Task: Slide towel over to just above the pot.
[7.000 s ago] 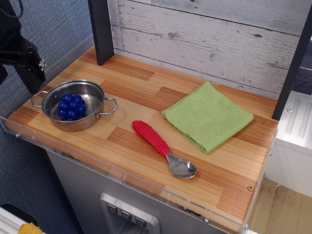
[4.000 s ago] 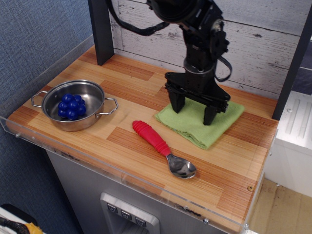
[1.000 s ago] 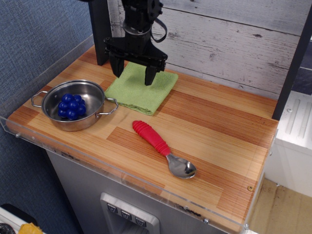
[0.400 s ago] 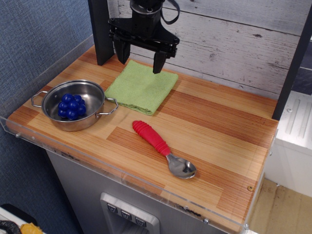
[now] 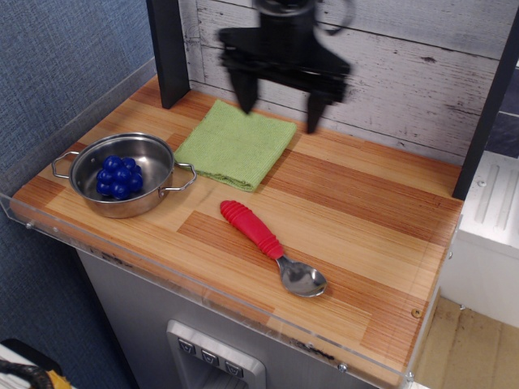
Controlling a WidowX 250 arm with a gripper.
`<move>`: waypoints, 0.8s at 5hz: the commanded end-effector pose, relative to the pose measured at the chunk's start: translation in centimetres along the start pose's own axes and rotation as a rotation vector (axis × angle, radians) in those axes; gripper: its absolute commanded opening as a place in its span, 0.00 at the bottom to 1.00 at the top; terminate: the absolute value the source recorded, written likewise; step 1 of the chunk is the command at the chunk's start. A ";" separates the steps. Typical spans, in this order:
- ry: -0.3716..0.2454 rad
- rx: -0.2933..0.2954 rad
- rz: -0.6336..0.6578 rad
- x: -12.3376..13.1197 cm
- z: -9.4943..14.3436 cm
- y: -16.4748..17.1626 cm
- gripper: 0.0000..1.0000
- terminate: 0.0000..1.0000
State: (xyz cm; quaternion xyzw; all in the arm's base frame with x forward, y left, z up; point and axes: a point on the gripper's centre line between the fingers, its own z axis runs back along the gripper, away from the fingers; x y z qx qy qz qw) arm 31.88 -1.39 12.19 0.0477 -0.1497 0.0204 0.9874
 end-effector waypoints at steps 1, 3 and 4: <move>-0.088 -0.083 -0.182 -1.2 4.1 -7.0 1.00 0.00; -0.137 -0.163 -0.227 -2.5 7.0 -9.5 1.00 0.00; -0.137 -0.163 -0.227 -2.5 7.0 -9.5 1.00 1.00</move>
